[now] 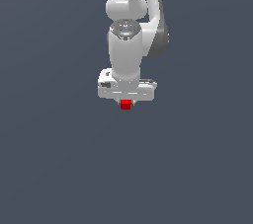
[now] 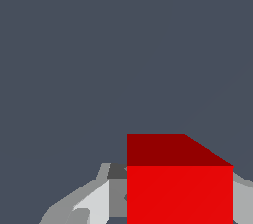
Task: Pick up the red cube and move it to a goal position.
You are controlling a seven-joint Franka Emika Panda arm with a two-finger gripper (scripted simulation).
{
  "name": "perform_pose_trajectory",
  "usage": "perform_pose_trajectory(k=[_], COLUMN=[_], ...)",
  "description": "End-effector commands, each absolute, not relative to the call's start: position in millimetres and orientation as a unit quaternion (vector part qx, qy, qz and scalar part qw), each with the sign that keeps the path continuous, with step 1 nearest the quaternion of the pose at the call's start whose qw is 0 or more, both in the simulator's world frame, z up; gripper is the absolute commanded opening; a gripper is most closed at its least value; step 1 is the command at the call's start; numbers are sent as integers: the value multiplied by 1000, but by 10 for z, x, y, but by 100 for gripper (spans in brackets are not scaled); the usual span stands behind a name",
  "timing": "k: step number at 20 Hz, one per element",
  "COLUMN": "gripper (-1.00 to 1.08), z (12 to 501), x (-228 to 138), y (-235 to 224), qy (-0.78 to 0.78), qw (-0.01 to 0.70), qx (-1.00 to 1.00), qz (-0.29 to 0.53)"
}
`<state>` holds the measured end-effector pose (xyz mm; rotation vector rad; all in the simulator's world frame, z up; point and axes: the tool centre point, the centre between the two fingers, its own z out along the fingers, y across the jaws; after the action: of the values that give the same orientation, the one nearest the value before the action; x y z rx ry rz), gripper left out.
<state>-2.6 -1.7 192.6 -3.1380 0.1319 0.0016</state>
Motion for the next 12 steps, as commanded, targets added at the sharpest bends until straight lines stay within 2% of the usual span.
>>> perform_pose_trajectory(k=[1,12], gripper=[-100,-100], z=[2164,3104], x=[-137,-548], y=[-116,-517], qy=[42,42], qw=[1,1], qx=[-999,-999], qz=[0,0])
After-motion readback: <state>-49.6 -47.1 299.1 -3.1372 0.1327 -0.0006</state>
